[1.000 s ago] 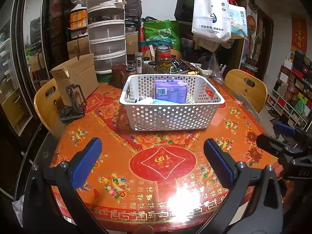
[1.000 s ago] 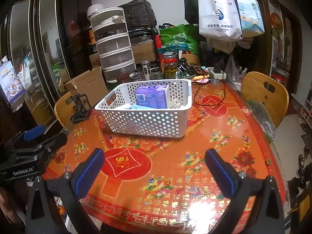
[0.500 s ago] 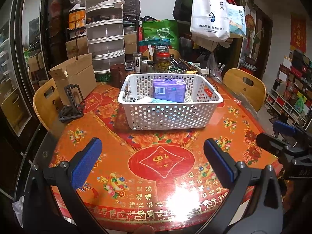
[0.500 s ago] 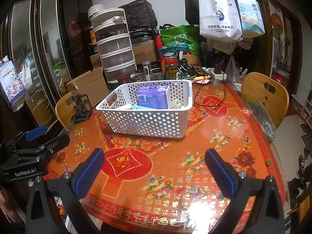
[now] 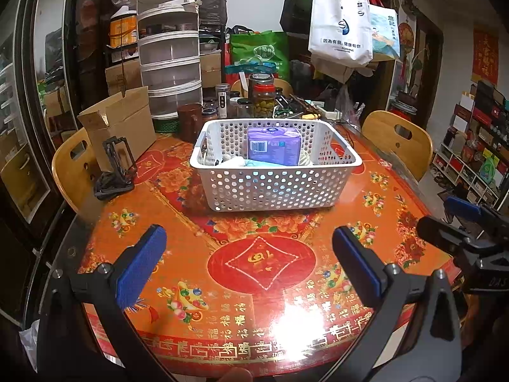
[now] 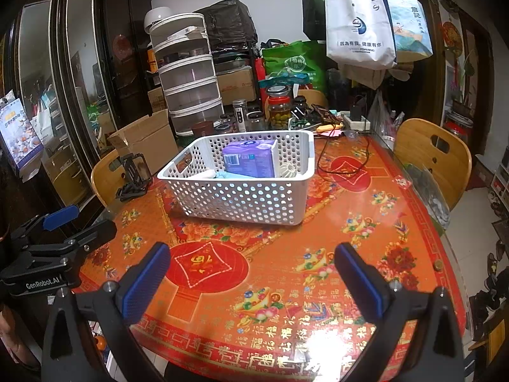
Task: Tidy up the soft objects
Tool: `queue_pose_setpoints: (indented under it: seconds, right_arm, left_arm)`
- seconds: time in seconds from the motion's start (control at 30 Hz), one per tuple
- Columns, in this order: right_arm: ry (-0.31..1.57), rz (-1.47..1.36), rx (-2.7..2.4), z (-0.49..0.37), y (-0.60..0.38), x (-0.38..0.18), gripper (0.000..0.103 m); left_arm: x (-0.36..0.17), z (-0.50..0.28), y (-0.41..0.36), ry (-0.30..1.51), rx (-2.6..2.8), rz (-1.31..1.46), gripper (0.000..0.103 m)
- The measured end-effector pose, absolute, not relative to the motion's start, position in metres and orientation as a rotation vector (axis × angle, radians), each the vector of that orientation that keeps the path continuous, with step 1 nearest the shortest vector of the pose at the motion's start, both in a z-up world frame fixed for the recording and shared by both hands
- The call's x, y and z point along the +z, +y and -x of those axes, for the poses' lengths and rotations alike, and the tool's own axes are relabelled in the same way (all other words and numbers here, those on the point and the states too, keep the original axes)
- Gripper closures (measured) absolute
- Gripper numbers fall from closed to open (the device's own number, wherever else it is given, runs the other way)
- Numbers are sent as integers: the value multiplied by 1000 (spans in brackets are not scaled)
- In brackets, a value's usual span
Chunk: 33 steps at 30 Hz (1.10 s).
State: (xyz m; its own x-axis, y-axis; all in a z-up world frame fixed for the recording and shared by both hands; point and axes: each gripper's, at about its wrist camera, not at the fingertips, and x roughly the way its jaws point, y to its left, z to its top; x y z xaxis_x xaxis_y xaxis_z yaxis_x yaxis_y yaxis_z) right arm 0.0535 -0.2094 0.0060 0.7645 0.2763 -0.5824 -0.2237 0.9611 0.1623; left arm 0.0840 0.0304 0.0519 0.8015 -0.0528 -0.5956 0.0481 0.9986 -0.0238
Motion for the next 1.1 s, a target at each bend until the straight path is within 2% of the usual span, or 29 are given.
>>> queue_pose_setpoints:
  seconds: [1.1]
  right_arm:
    - [642,-83,274,-50,-210,9,1]
  left_arm:
    - [50,-83,27,642,-68,3,0]
